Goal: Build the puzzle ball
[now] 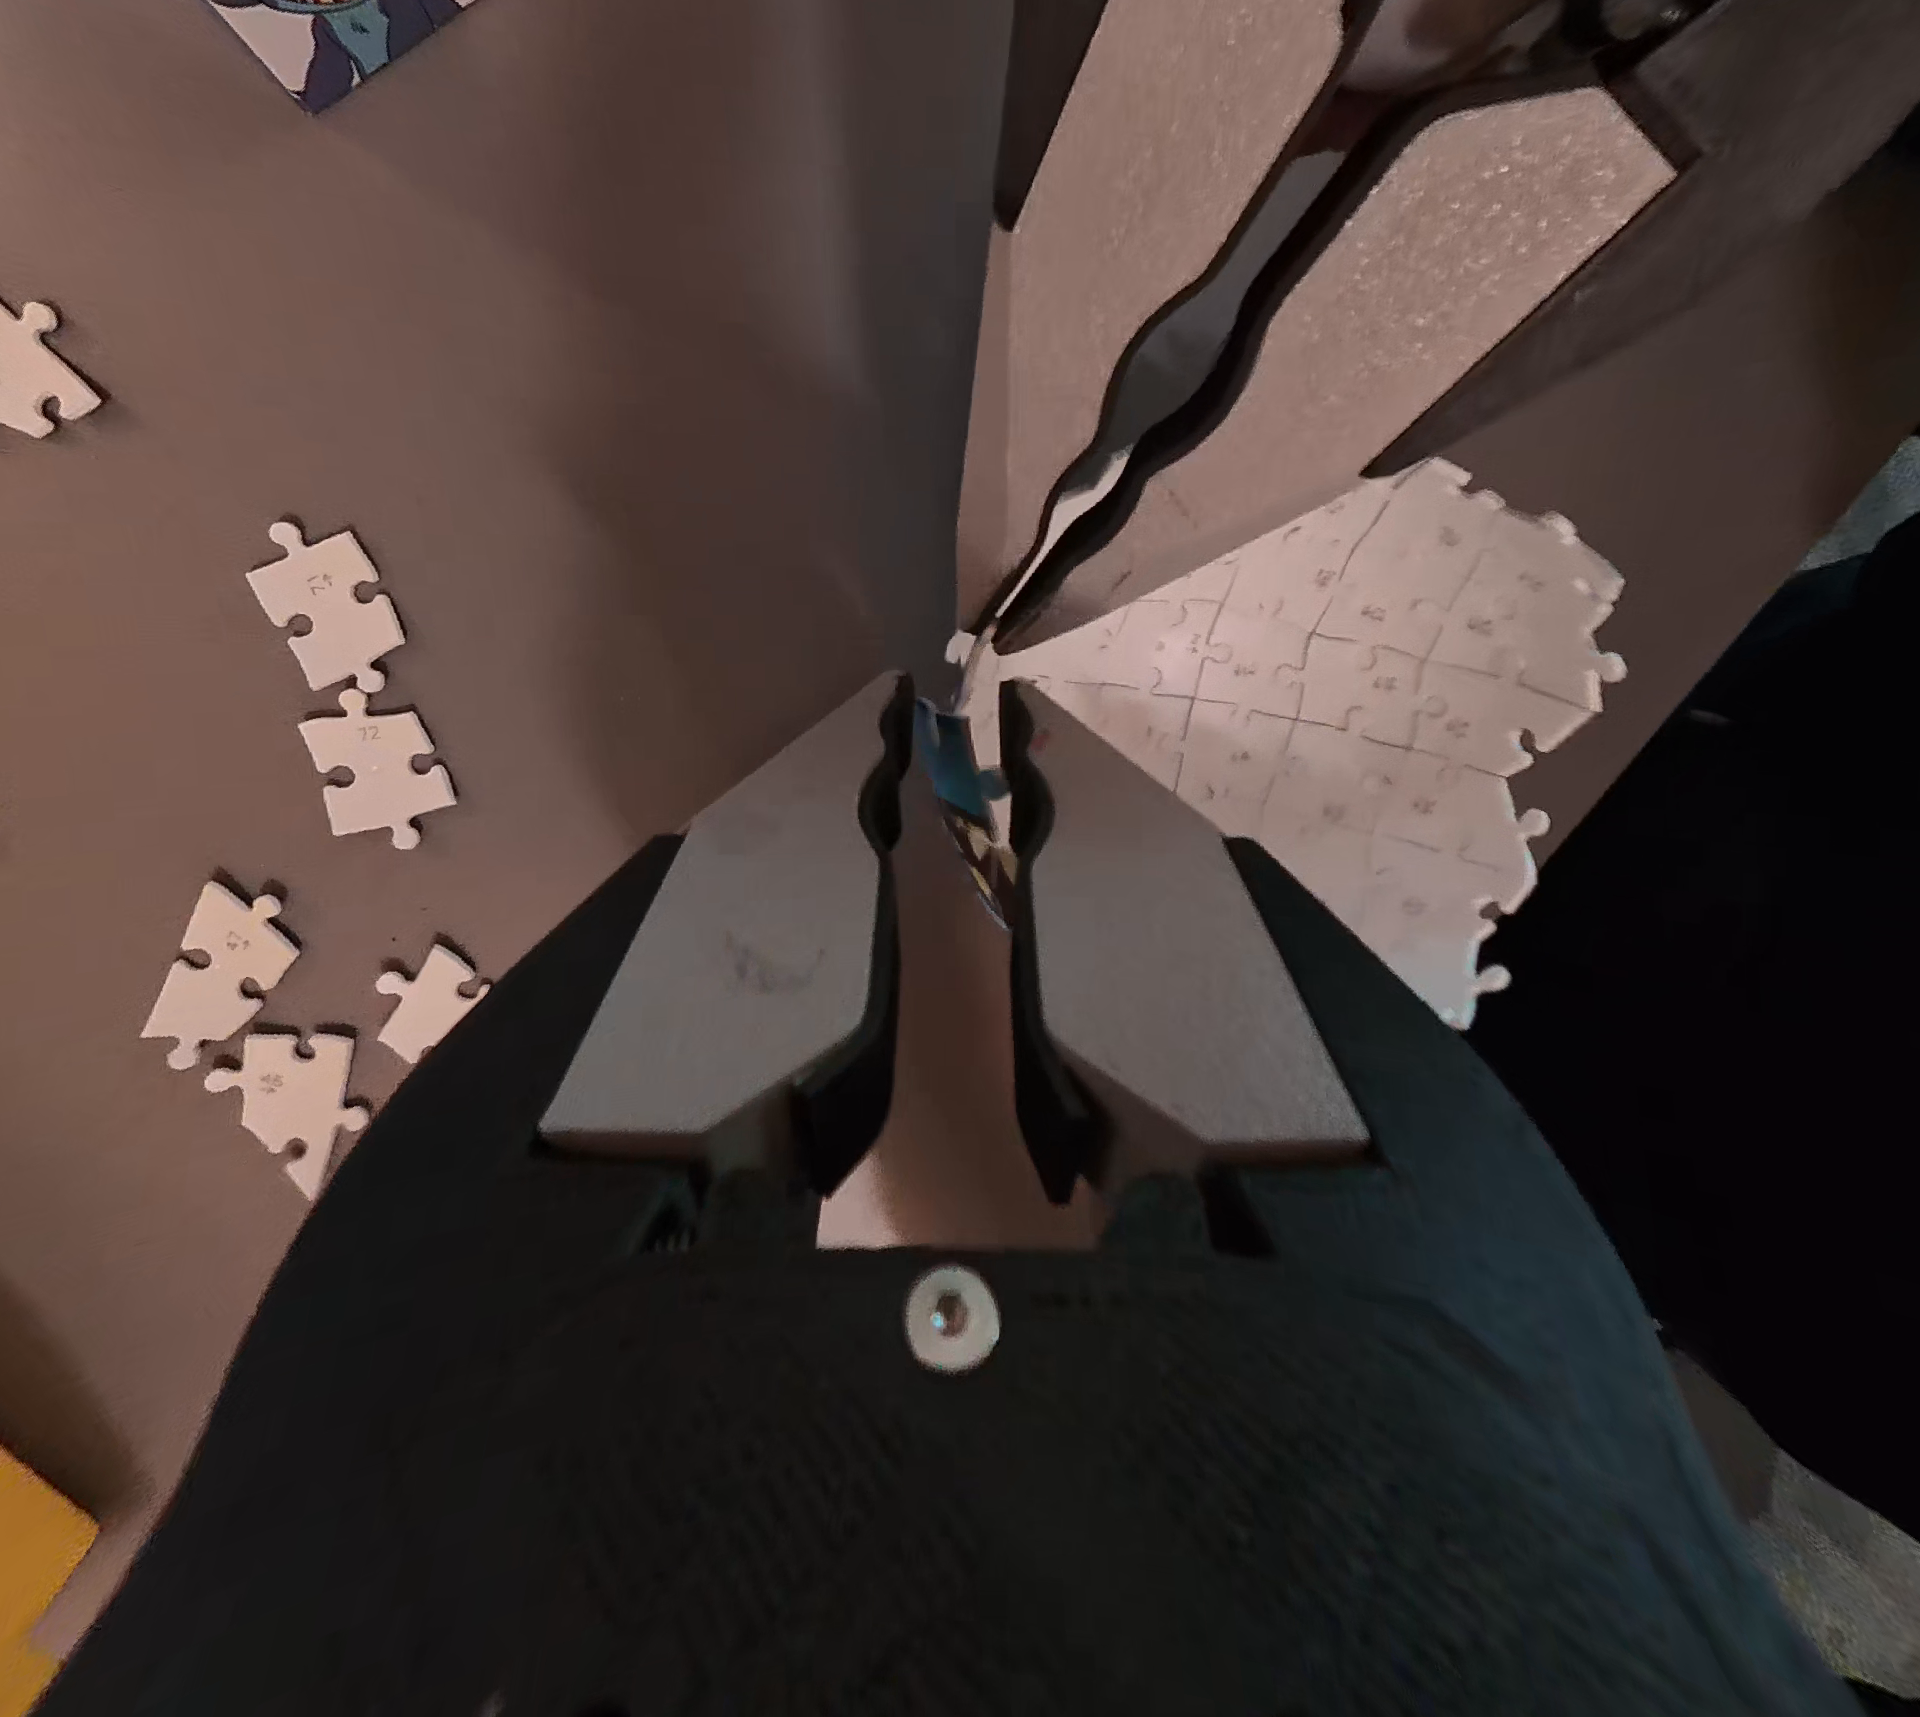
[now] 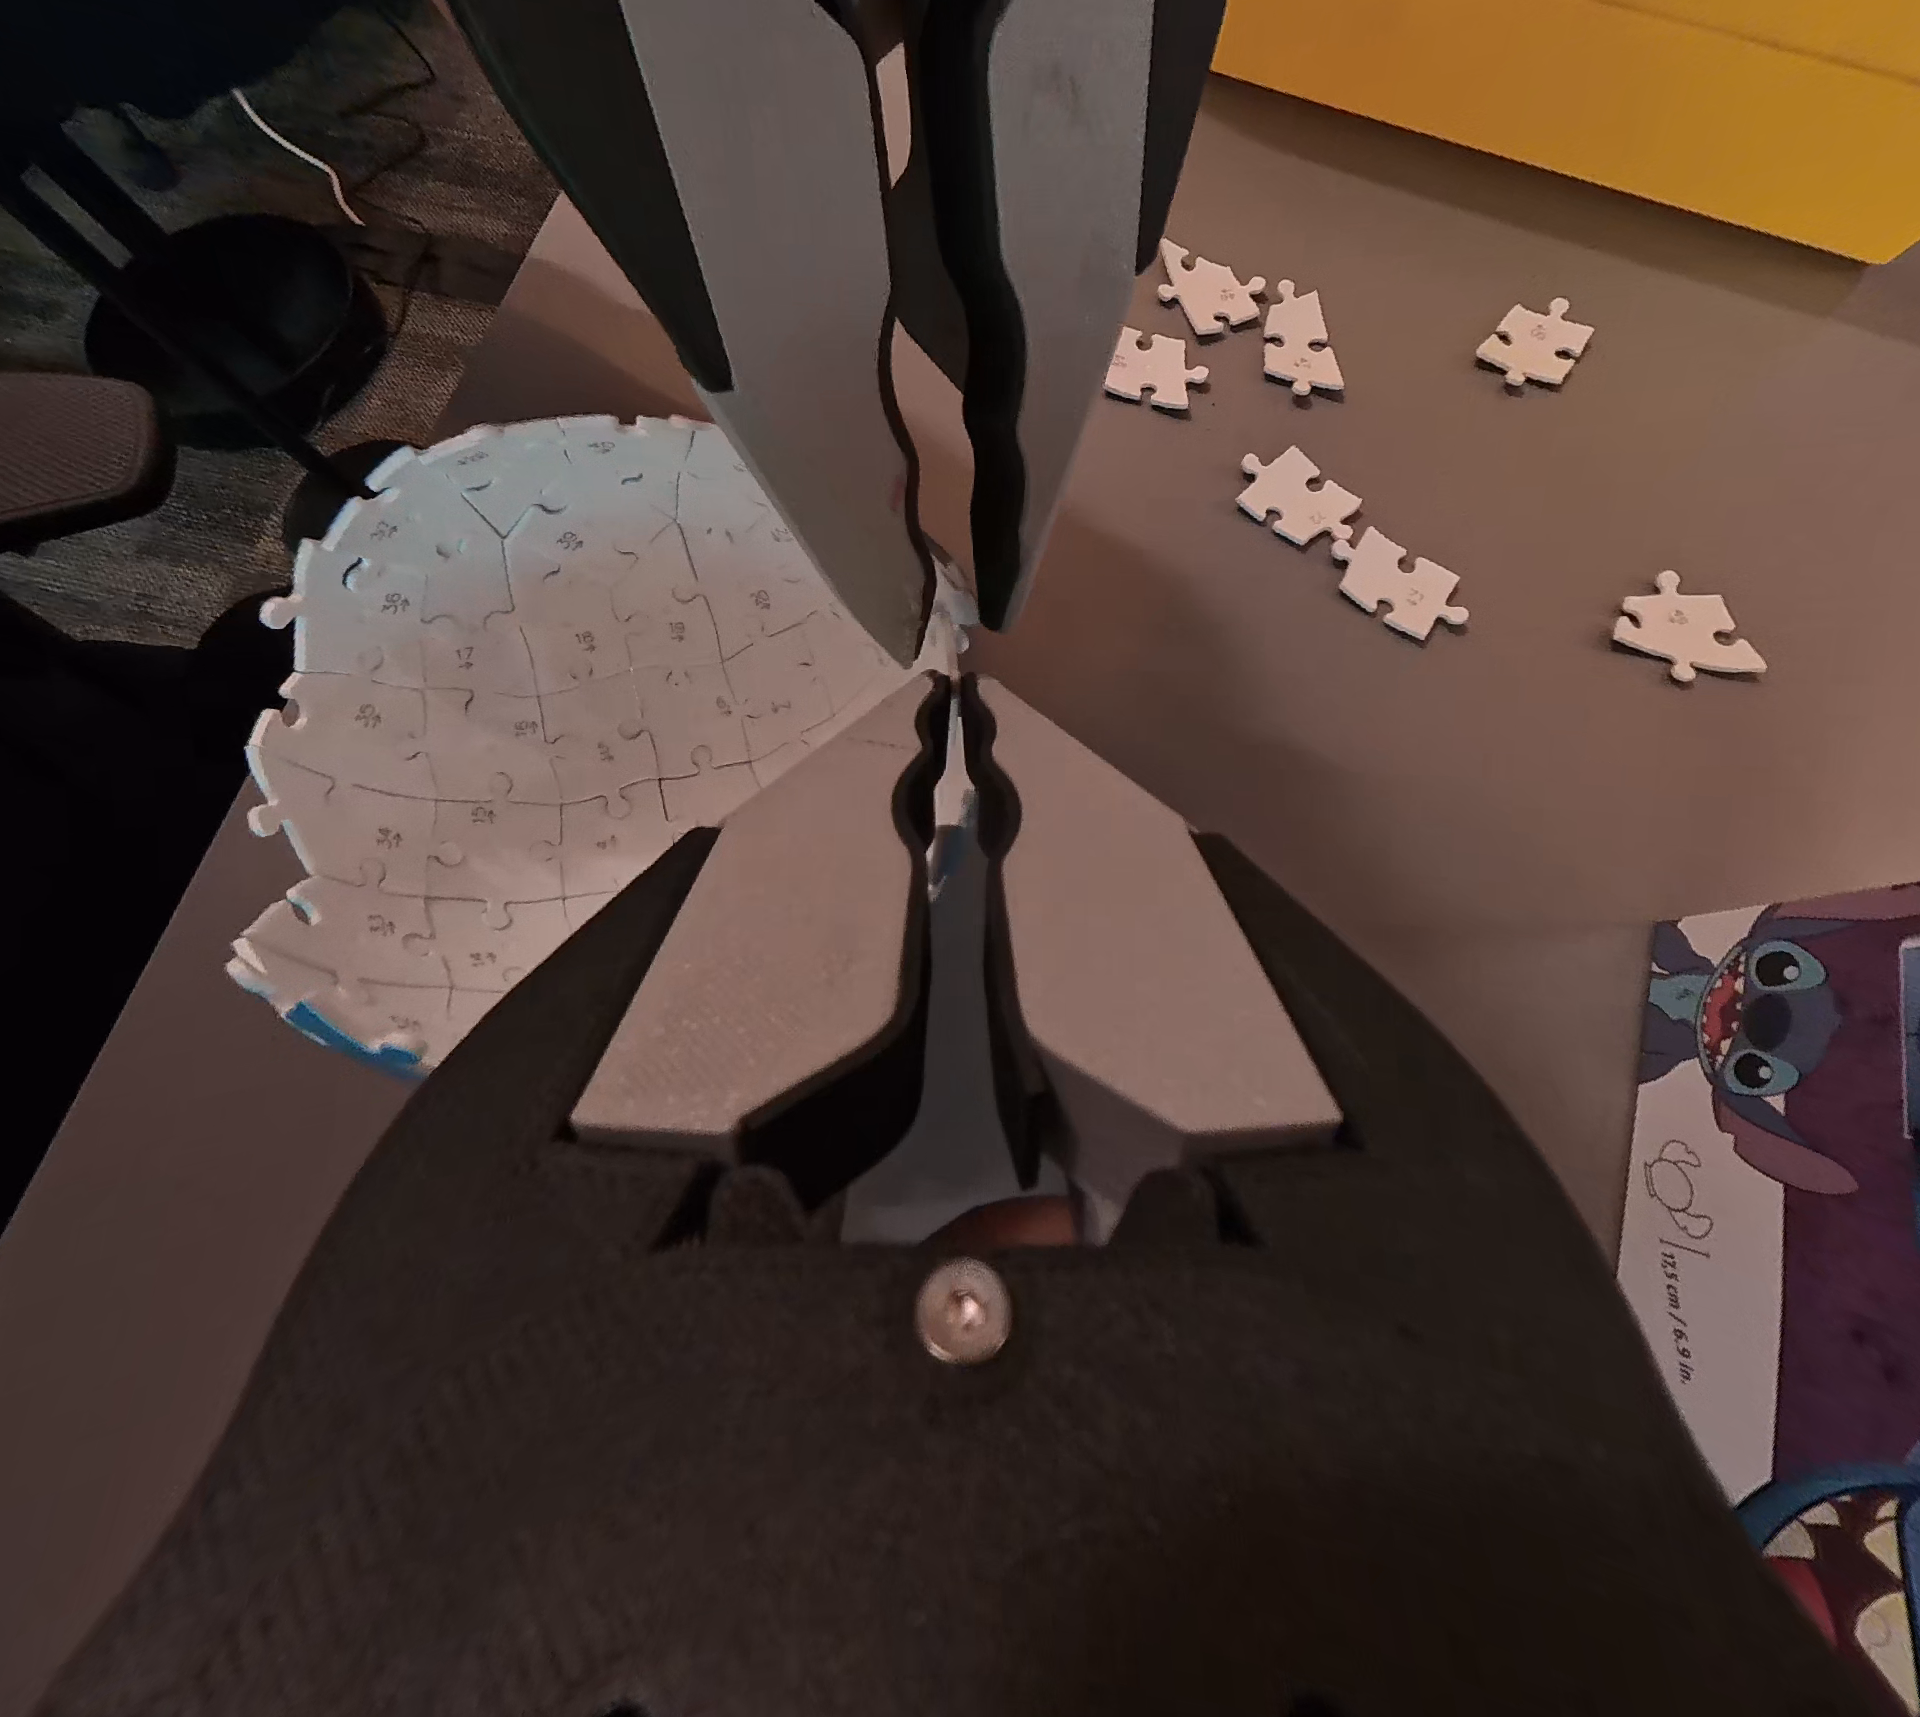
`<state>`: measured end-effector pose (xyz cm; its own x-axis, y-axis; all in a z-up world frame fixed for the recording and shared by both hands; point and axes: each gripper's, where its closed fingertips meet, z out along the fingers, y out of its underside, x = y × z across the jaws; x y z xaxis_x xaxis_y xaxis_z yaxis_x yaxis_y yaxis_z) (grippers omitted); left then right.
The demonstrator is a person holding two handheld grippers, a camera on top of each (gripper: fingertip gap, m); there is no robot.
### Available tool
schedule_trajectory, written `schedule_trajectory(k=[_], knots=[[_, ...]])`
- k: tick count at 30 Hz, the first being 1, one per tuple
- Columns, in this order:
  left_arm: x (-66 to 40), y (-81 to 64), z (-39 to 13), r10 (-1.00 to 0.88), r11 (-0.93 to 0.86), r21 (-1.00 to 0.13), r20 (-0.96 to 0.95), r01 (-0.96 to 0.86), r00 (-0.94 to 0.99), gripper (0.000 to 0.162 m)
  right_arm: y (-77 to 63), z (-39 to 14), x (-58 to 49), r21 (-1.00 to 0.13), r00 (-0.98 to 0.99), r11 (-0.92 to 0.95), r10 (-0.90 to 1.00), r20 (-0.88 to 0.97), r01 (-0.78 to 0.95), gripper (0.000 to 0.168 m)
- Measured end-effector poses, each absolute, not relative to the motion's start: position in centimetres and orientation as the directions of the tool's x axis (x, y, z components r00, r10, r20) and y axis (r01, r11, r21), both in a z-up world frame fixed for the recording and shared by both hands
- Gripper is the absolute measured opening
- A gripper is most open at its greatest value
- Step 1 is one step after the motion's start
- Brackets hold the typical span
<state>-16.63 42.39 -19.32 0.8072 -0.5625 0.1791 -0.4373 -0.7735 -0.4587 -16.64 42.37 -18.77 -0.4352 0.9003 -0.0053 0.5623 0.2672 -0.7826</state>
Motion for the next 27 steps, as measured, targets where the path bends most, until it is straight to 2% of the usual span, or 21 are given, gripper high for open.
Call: schedule_trajectory(k=[11, 27], knots=[[-17.0, 42.4, -20.6, -0.594, -0.794, -0.26, 0.138, -0.549, 0.793, 0.011, 42.6, -19.3, -16.8, -0.783, -0.434, 0.26, 0.901, -0.015, 0.566, 0.0], [-16.8, 42.0, -21.2, -0.607, -0.794, -0.152, 0.185, -0.588, 0.772, 0.007, 42.4, -19.6, -16.8, -0.79, -0.452, 0.238, 0.89, -0.055, 0.565, 0.0]])
